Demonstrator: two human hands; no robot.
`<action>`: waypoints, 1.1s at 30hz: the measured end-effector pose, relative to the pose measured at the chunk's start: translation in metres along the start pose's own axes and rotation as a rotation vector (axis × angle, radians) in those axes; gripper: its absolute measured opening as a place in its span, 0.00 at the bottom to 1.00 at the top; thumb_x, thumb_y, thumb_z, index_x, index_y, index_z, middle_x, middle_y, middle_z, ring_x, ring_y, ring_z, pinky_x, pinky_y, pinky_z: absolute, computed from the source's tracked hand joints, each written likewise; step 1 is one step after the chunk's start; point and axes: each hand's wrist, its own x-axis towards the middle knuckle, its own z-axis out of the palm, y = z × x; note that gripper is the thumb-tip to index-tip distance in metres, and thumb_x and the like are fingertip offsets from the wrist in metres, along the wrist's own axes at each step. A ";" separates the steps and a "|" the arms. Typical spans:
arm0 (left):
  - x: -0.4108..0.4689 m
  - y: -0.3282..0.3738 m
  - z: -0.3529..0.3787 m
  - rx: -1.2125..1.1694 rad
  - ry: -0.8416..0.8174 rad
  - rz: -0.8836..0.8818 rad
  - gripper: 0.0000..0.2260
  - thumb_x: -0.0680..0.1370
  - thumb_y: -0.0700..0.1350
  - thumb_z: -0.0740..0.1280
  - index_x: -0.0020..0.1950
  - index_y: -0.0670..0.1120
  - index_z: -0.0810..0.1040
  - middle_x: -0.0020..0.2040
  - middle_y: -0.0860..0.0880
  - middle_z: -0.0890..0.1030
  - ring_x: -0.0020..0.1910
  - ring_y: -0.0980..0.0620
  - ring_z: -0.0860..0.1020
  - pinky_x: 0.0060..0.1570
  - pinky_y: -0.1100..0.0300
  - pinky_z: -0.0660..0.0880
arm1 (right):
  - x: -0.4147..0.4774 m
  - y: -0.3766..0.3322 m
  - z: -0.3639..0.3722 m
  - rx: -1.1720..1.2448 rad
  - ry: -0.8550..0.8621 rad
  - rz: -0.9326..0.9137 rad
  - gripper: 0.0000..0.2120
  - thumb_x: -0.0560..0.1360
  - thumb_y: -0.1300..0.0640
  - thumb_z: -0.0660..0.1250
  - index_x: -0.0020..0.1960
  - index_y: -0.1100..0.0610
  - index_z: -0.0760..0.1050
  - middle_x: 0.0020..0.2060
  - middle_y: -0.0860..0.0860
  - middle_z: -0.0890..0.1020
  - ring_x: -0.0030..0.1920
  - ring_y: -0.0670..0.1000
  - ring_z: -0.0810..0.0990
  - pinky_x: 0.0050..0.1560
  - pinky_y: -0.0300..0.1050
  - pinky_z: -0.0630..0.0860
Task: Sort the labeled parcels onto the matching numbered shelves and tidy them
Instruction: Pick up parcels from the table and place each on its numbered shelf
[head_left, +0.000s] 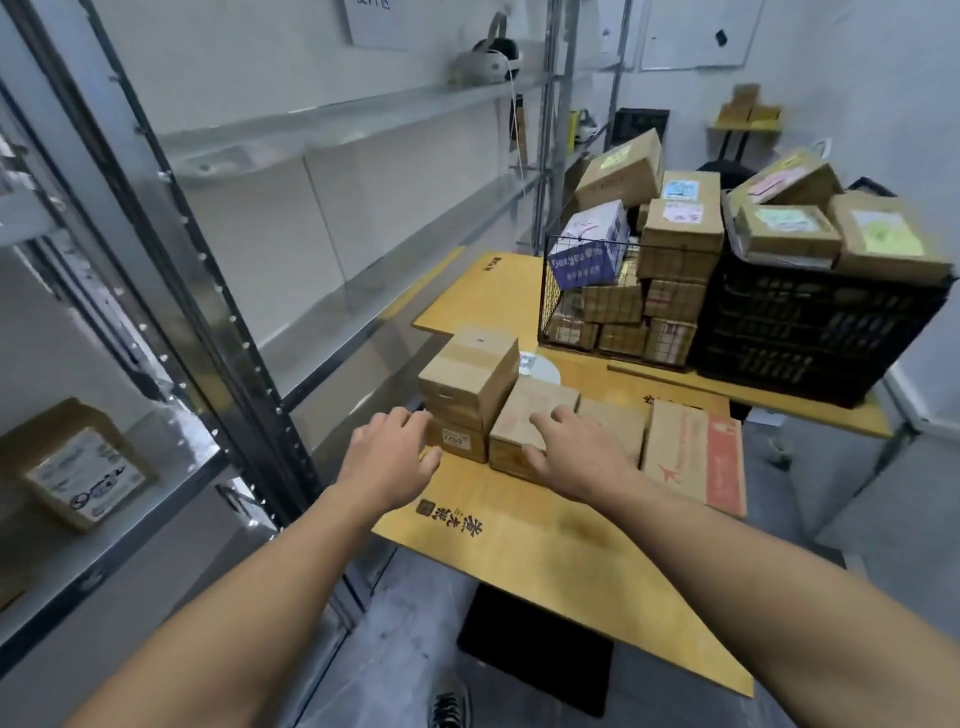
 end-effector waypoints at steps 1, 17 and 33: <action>0.017 -0.006 0.004 -0.009 0.002 0.006 0.22 0.79 0.58 0.57 0.72 0.53 0.66 0.67 0.50 0.72 0.65 0.48 0.70 0.64 0.47 0.69 | 0.016 -0.002 0.003 0.025 0.002 0.007 0.21 0.81 0.43 0.56 0.70 0.51 0.69 0.63 0.54 0.75 0.61 0.59 0.75 0.57 0.56 0.75; 0.191 -0.064 0.073 -0.445 -0.195 0.022 0.25 0.80 0.57 0.60 0.76 0.51 0.63 0.71 0.47 0.69 0.67 0.47 0.69 0.66 0.51 0.67 | 0.177 -0.038 0.073 0.720 -0.027 0.358 0.27 0.81 0.43 0.61 0.78 0.42 0.59 0.65 0.54 0.74 0.66 0.55 0.72 0.65 0.48 0.67; 0.150 -0.030 0.035 -1.156 0.159 -0.294 0.17 0.80 0.43 0.65 0.69 0.51 0.73 0.58 0.51 0.78 0.57 0.60 0.76 0.62 0.54 0.74 | 0.148 -0.024 0.032 1.333 0.295 0.307 0.16 0.81 0.59 0.66 0.64 0.43 0.71 0.59 0.35 0.74 0.56 0.31 0.76 0.57 0.33 0.75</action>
